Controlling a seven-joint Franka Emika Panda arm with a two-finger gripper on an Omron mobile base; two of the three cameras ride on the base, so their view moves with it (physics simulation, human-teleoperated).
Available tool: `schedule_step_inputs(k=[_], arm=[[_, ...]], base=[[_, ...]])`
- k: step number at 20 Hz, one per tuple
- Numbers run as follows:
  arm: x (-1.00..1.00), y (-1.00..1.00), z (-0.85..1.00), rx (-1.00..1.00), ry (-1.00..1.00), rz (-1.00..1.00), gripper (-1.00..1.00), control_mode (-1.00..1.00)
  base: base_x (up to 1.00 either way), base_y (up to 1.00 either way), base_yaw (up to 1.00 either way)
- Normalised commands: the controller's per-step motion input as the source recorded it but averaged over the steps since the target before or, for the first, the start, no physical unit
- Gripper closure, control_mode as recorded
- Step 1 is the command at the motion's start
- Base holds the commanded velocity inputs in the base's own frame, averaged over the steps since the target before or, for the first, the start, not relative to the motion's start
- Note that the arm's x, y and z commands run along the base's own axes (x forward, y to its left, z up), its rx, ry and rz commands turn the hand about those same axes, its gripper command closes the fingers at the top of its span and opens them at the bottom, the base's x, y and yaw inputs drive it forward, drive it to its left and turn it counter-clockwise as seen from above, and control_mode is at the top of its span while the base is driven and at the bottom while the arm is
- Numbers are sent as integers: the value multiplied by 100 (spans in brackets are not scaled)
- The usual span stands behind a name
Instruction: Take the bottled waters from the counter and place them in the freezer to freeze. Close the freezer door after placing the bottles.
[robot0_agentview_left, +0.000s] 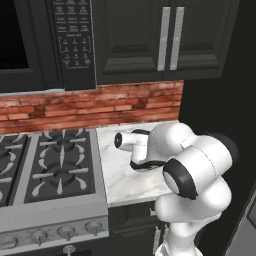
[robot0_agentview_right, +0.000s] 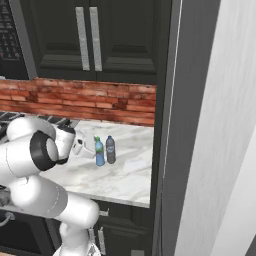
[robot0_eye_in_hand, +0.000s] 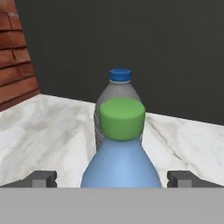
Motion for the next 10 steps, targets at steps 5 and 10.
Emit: schedule_step_inputs(k=[5, 10], arm=[[2, 0, 0, 0, 0, 0, 100, -100], [0, 0, 0, 0, 0, 0, 100, -100]], base=[[0, 0, 0], [0, 0, 0]])
